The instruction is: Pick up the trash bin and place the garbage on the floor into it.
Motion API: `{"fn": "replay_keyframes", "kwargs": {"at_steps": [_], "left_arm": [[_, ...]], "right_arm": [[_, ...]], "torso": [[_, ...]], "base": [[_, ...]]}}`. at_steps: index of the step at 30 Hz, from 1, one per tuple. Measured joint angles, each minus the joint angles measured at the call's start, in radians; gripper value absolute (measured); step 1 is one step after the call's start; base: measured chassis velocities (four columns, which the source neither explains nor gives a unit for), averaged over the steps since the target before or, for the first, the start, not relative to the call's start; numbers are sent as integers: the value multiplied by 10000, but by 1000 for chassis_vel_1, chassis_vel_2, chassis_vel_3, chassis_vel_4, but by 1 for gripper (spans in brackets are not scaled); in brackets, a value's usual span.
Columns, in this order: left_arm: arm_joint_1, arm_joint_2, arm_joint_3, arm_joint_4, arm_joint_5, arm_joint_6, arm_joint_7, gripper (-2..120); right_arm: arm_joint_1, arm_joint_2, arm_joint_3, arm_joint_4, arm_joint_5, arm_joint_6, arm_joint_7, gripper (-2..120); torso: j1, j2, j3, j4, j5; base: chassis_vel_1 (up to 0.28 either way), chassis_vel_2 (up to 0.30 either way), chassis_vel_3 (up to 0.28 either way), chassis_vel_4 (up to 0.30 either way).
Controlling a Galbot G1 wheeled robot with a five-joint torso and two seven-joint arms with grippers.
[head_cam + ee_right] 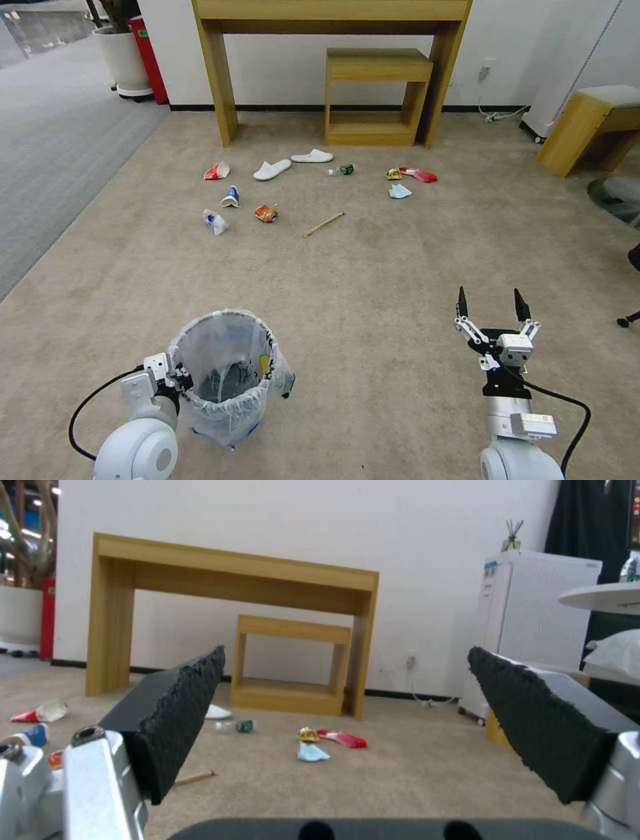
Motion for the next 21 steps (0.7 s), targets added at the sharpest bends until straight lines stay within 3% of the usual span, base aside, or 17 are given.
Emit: {"fn": "replay_keyframes", "kwargs": {"at_steps": [21], "left_arm": [[-78,-495,-441,-809,-444,19,-1,1]], "right_arm": [[-75,-191,-31,-25,93,3,76,92]], "torso": [[0,0,-1,0,1]], "base": [[0,0,0,0]]}}
